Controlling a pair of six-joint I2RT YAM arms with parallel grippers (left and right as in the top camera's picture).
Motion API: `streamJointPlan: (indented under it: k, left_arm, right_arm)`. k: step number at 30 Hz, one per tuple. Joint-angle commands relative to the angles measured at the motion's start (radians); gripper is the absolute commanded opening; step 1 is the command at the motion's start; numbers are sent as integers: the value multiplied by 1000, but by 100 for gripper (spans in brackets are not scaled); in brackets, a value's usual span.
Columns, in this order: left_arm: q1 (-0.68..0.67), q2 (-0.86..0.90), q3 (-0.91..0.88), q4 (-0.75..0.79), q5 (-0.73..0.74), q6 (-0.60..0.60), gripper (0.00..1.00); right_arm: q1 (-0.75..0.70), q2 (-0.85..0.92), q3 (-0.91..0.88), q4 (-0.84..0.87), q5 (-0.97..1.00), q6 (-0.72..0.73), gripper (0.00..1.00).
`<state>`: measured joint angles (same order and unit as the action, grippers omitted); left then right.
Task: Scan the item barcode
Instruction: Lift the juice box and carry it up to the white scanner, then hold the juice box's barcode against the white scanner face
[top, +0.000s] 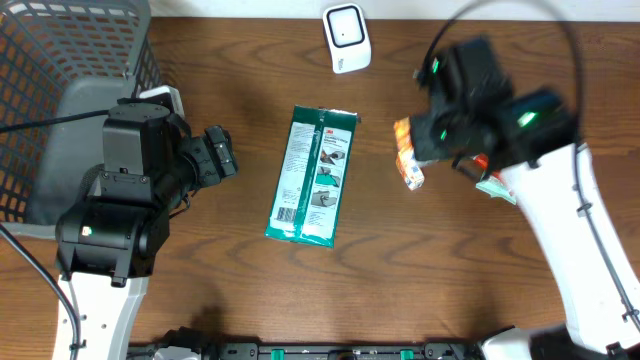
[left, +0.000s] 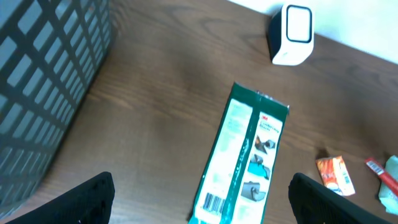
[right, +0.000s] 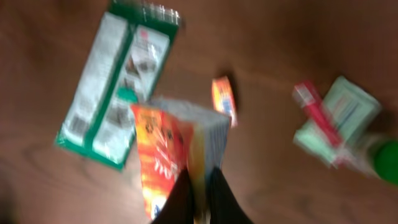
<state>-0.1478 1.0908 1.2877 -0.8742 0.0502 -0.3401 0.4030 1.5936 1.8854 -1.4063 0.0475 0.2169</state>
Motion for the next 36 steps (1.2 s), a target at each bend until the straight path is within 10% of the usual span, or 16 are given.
streamJointPlan:
  k: [1, 8, 18, 36]
  left_arm:
    - [-1, 0, 10, 0, 1, 2, 90]
    - [-1, 0, 10, 0, 1, 2, 91]
    - [-1, 0, 10, 0, 1, 2, 91]
    - [-1, 0, 10, 0, 1, 2, 90]
  right_arm:
    - [-2, 166, 400, -182, 91, 4, 1]
    - [11, 435, 855, -269, 147, -4, 1]
    - [65, 692, 859, 21, 492, -62, 1]
    - [147, 1093, 859, 727, 816, -694, 1]
